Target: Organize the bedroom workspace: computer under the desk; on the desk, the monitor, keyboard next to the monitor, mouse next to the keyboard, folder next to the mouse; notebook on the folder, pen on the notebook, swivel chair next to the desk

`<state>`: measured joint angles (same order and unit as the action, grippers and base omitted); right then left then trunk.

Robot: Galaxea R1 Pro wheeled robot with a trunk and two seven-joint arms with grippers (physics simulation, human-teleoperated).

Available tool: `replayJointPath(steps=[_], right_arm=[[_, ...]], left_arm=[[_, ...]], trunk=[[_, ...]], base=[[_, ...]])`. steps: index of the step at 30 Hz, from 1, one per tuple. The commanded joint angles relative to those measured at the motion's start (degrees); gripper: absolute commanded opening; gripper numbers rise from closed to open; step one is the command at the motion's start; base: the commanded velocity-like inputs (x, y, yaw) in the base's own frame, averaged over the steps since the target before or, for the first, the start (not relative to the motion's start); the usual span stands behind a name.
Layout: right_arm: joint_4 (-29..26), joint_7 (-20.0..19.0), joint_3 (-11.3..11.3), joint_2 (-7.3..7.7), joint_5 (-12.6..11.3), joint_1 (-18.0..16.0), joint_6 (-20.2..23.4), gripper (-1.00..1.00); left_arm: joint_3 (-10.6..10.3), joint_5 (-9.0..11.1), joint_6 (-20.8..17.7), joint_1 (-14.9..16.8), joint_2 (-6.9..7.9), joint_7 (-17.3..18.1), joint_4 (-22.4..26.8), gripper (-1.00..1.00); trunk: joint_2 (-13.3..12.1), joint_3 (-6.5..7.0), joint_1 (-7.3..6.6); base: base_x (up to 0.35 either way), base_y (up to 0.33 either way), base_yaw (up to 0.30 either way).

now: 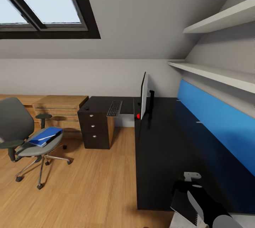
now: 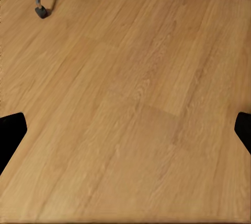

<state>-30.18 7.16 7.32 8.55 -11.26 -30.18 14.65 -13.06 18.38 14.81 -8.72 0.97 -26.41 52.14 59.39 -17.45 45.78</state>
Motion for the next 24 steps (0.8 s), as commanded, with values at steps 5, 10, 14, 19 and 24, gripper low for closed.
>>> replayJointPath(steps=[5,10,14,19,24], right_arm=[[0.12,0.4,0.54,0.07,-0.54,0.03,0.64,1.0],[0.12,0.41,0.58,0.07,-0.53,0.03,0.64,1.0],[0.12,0.4,0.59,0.07,-0.53,0.03,0.64,1.0],[-0.95,0.28,0.2,0.14,-0.72,0.03,0.33,1.0],[-3.81,0.43,-0.12,0.17,-0.96,0.03,0.33,1.0]], left_arm=[[-0.3,0.6,0.31,0.02,0.08,-0.31,0.07,1.0],[-0.3,0.6,0.31,0.02,0.08,-0.31,0.07,1.0],[-0.3,0.6,0.31,0.02,0.08,-0.31,0.07,1.0],[-0.35,0.6,0.3,0.02,0.08,-0.31,0.0,1.0],[-0.33,0.6,0.23,0.02,0.08,-0.31,-0.01,1.0]], trunk=[[0.04,-0.07,0.0],[0.04,-0.07,0.0],[0.04,-0.07,0.0],[0.04,-0.07,0.0],[0.04,0.05,0.0]], base=[[-0.031,0.0,0.0],[-0.006,0.0,0.0],[-0.001,0.0,0.0],[0.0,0.0,0.0],[0.0,0.0,0.0]])
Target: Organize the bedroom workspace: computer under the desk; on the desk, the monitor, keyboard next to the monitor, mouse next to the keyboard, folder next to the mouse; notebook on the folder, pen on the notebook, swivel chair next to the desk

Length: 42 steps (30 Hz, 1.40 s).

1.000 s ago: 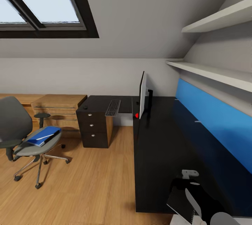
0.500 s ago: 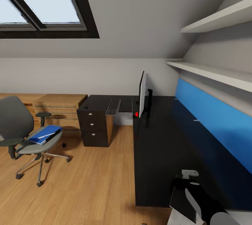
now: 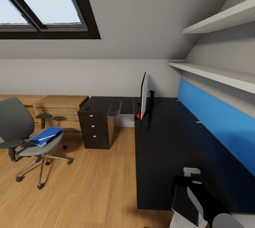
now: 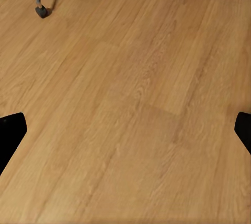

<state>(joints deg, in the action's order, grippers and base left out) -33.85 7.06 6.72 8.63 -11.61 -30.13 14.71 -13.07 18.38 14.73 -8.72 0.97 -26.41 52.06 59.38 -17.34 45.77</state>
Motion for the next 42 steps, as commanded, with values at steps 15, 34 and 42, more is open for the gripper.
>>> replayJointPath(steps=[15,34,42], right_arm=[[-3.13,0.6,0.46,0.14,-0.8,0.08,0.37,1.0],[-37.03,1.08,-4.21,0.41,-3.87,23.29,2.56,1.0],[-35.19,0.95,-5.37,0.36,-4.0,29.35,-5.55,1.0]], left_arm=[[-0.27,0.66,0.21,0.02,0.04,-0.31,0.06,1.0],[-0.62,0.52,-0.03,0.02,-0.17,-0.22,-2.3,1.0],[-0.62,0.59,0.05,0.02,-0.23,-0.15,-2.23,1.0]], trunk=[[0.04,1.23,0.01],[0.04,2.96,0.01],[0.04,3.69,0.01]], base=[[-0.021,0.0,0.0],[-0.242,0.0,0.0],[-0.009,0.0,0.0]])
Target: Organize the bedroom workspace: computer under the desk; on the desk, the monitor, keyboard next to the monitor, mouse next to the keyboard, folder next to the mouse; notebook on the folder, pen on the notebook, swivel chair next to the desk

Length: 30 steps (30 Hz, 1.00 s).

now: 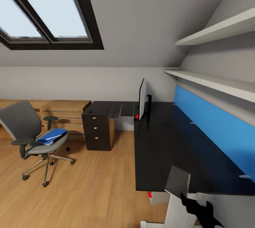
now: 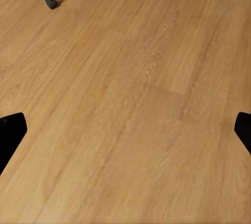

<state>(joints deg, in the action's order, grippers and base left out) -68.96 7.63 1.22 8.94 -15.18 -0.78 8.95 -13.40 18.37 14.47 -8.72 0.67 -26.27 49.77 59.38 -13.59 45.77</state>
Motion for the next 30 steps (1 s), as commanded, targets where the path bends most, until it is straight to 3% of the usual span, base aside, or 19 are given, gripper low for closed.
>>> replayJointPath(steps=[1,12,30], right_arm=[[0.35,0.38,0.13,0.04,-0.44,0.26,-0.47,1.0],[8.35,-1.39,0.19,-0.06,-0.4,1.64,-9.62,1.0],[10.94,-3.76,-0.16,-0.24,-1.2,1.66,-10.35,1.0]], left_arm=[[-0.29,0.6,0.36,0.02,0.06,-0.28,0.11,1.0],[-0.57,0.53,0.59,0.02,0.04,-0.14,0.59,1.0],[-0.44,0.61,0.16,0.02,-0.06,-0.47,0.42,1.0]], trunk=[[0.05,0.03,0.01],[0.05,0.98,0.01],[7.26,-2.16,3.96]], base=[[-0.002,0.0,0.0],[0.0,0.0,0.0],[0.0,0.0,0.0]])
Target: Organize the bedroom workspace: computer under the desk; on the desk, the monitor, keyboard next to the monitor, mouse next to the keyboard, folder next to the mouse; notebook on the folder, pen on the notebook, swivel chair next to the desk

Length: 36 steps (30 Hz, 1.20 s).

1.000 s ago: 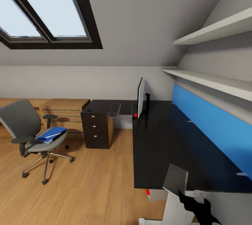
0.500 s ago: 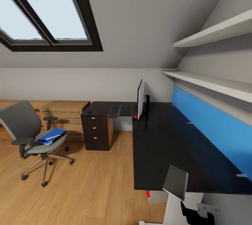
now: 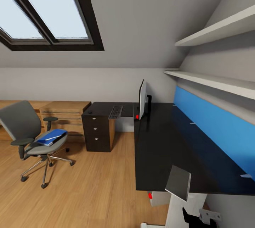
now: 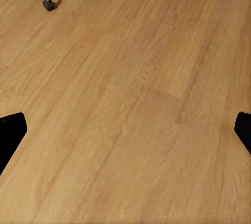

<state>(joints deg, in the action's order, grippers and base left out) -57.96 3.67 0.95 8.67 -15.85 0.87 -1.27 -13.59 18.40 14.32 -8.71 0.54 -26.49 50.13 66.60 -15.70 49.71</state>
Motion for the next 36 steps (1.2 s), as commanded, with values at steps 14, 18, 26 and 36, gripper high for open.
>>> replayJointPath(steps=[14,18,26,36], right_arm=[[-0.23,0.5,0.26,-0.05,-6.19,0.01,-1.73,1.0],[-0.22,0.49,0.27,-0.06,-6.4,0.01,-1.99,1.0],[-0.16,0.31,0.16,-0.06,-6.91,0.01,-2.15,1.0],[0.34,0.49,-1.7,-0.06,-11.71,-0.39,-2.95,1.0]], left_arm=[[-0.21,0.58,0.27,0.01,0.07,-0.14,0.06,1.0],[-0.21,0.58,0.27,0.01,0.07,-0.14,0.06,1.0],[-0.21,0.63,0.24,0.01,0.16,-0.12,0.06,1.0],[-0.15,0.75,-4.19,0.01,0.25,0.16,0.06,1.0]], trunk=[[5.66,-3.11,3.09],[7.27,-4.18,3.97],[10.48,-6.16,5.73],[14.49,-7.97,7.92]], base=[[-0.297,0.0,0.0],[-0.172,0.0,0.0],[-0.021,0.0,0.0],[0.0,0.0,0.0]])
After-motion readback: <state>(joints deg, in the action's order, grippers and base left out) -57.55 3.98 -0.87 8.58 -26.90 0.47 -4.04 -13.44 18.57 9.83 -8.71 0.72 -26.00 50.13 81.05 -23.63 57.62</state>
